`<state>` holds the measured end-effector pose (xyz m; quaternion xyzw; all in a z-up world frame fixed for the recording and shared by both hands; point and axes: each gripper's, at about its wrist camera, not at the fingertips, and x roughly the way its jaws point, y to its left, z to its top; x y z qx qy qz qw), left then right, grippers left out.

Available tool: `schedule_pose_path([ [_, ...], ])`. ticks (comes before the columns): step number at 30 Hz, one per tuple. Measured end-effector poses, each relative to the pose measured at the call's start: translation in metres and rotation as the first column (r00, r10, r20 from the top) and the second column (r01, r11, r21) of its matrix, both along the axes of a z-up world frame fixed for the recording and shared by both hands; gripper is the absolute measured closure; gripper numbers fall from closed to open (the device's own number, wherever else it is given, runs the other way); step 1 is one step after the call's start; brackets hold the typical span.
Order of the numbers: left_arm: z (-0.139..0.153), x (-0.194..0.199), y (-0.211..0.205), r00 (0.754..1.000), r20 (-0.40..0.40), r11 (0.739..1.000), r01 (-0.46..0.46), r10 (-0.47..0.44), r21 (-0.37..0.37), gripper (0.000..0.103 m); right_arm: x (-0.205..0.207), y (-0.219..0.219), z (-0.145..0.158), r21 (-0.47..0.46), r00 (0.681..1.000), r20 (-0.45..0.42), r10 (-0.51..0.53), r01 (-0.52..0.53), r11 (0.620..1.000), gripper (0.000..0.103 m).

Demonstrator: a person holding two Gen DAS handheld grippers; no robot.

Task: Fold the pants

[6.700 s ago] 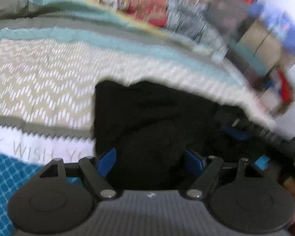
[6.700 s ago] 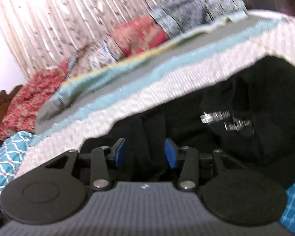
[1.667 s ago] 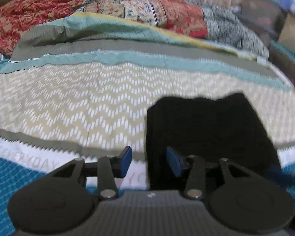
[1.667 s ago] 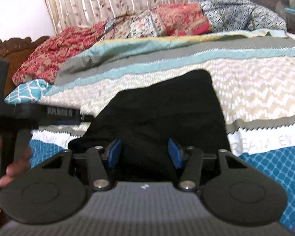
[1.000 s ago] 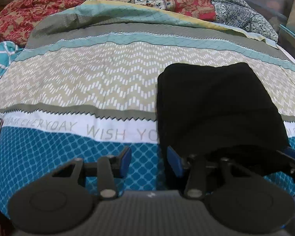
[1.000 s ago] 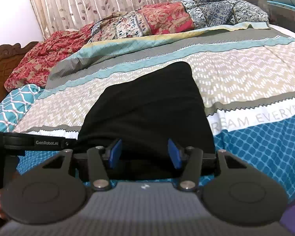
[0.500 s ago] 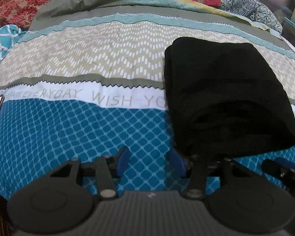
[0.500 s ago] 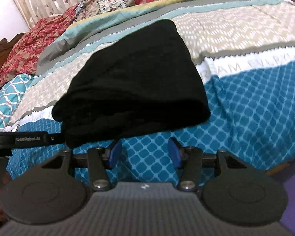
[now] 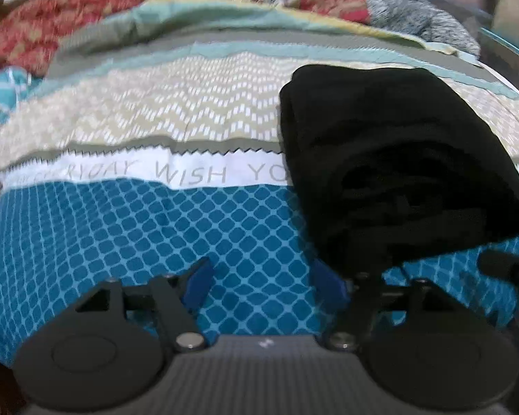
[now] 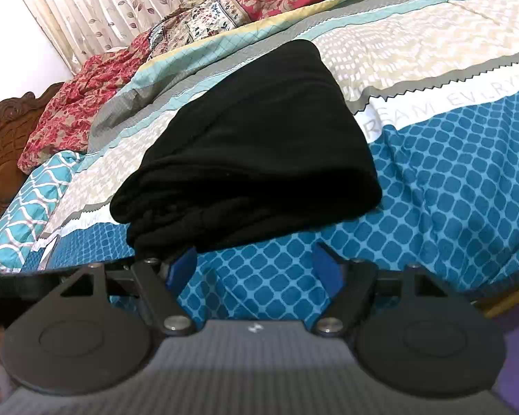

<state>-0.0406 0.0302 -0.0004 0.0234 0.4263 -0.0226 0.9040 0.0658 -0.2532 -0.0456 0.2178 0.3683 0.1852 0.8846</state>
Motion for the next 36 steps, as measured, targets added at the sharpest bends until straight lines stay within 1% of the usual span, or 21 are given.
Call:
schedule_pose_path([
  [1,-0.003,-0.005,-0.002,1.0,0.028,1.0,0.014,-0.015,0.015,0.036,-0.001,0.001,0.001,-0.006,1.0,0.003,-0.002,0.002,1.0,0.027],
  [4,-0.012,-0.014,-0.001,0.994,0.105,0.998,0.038,-0.042,0.045,0.027,0.0,0.003,0.005,-0.034,1.0,0.001,-0.01,0.01,0.999,0.028],
  [6,-0.013,-0.015,0.004,0.992,0.12,0.999,0.04,-0.041,0.018,0.027,-0.002,0.005,0.009,-0.06,0.999,0.012,-0.033,0.034,0.998,0.029],
  [9,-0.012,-0.011,0.008,0.993,0.11,0.999,0.036,-0.035,-0.008,0.026,-0.003,0.007,0.015,-0.124,0.996,0.047,-0.081,0.086,0.989,0.029],
  [10,-0.012,-0.012,0.008,0.993,0.113,0.999,0.036,-0.035,-0.009,0.026,-0.002,0.006,0.014,-0.137,0.995,0.044,-0.091,0.097,0.986,0.029],
  [13,-0.012,-0.013,0.007,0.993,0.117,0.999,0.031,-0.03,-0.008,0.025,0.002,0.0,0.005,-0.106,0.994,-0.021,-0.11,0.108,0.988,0.029],
  [17,-0.013,-0.012,0.007,0.994,0.105,0.999,0.028,-0.026,-0.018,0.019,0.004,-0.001,0.006,-0.098,0.993,-0.029,-0.11,0.107,0.989,0.028],
  [19,-0.012,-0.01,0.006,0.996,0.091,1.0,0.022,-0.021,-0.02,0.014,0.004,0.001,0.008,-0.105,0.994,-0.024,-0.107,0.104,0.989,0.028],
  [21,-0.013,-0.006,0.006,0.998,0.062,0.999,0.017,-0.015,-0.03,0.0,0.004,0.003,0.009,-0.113,0.995,-0.02,-0.099,0.096,0.989,0.027],
  [23,-0.013,-0.002,0.008,0.999,0.039,0.999,0.013,-0.012,-0.039,0.0,0.008,0.005,0.01,-0.121,0.996,-0.022,-0.088,0.084,0.989,0.027],
  [29,-0.012,-0.001,0.008,1.0,0.025,0.999,0.015,-0.014,-0.04,0.0,0.025,0.006,0.009,-0.114,0.995,-0.061,-0.078,0.07,0.991,0.028],
  [32,-0.01,-0.003,0.008,1.0,0.017,0.999,0.009,-0.008,-0.048,0.0,0.021,0.006,0.01,-0.115,0.996,-0.053,-0.075,0.069,0.991,0.027],
  [36,-0.005,-0.007,0.005,1.0,0.007,0.999,-0.005,0.006,-0.039,0.0,0.018,0.003,0.01,-0.096,0.996,-0.052,-0.074,0.069,0.993,0.027],
])
